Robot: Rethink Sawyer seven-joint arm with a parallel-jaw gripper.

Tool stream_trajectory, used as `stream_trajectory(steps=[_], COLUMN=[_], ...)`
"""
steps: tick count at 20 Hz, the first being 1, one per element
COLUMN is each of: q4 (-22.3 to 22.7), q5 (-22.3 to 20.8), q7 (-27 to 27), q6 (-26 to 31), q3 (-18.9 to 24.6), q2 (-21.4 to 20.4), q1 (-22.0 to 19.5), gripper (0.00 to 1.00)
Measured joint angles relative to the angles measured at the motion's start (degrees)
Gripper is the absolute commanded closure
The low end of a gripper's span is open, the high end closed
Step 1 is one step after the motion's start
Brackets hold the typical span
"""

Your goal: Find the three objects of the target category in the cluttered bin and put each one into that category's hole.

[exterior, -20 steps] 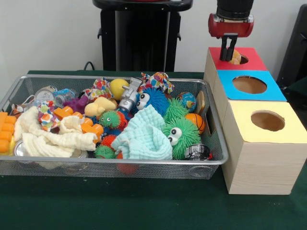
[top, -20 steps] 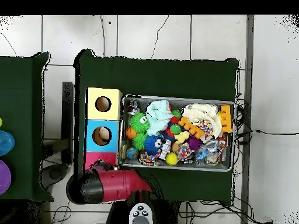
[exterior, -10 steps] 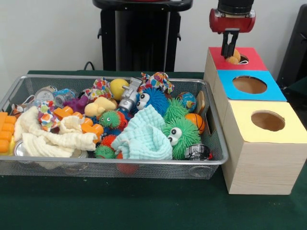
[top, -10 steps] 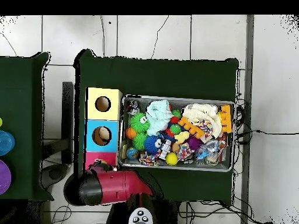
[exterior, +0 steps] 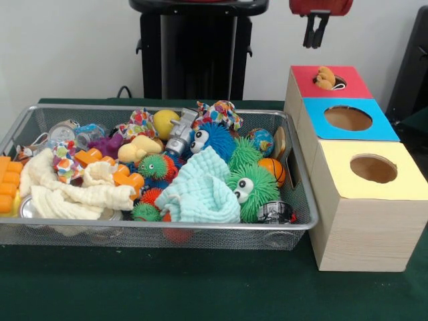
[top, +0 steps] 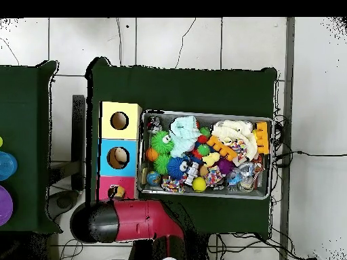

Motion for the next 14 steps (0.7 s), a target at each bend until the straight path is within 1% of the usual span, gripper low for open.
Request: stream_trajectory(steps=[2, 3, 8, 9, 10, 12, 14], q4=[0.0, 0.0, 0.0, 0.0, -0.1, -0.4, -1.0], q5=[0.0, 0.0, -0.1, -0.2, -0.3, -1.3, -3.4], q7=[0.0, 0.0, 0.0, 0.0, 0.0, 0.0, 0.0], q6=[1.7, 2.5, 2.5, 2.5, 2.5, 2.5, 2.5], q3=[0.0, 0.0, 0.0, 0.0, 0.0, 0.1, 0.1], q2=[-0.8, -1.5, -1.7, -1.7, -1.6, -1.2, -0.7], q1=[-0.8, -1.9, -4.0, -5.4, -5.8, -7.0, -8.5], gripper=[1.00, 1.00, 1.00, 1.00, 1.00, 1.00, 1.00])
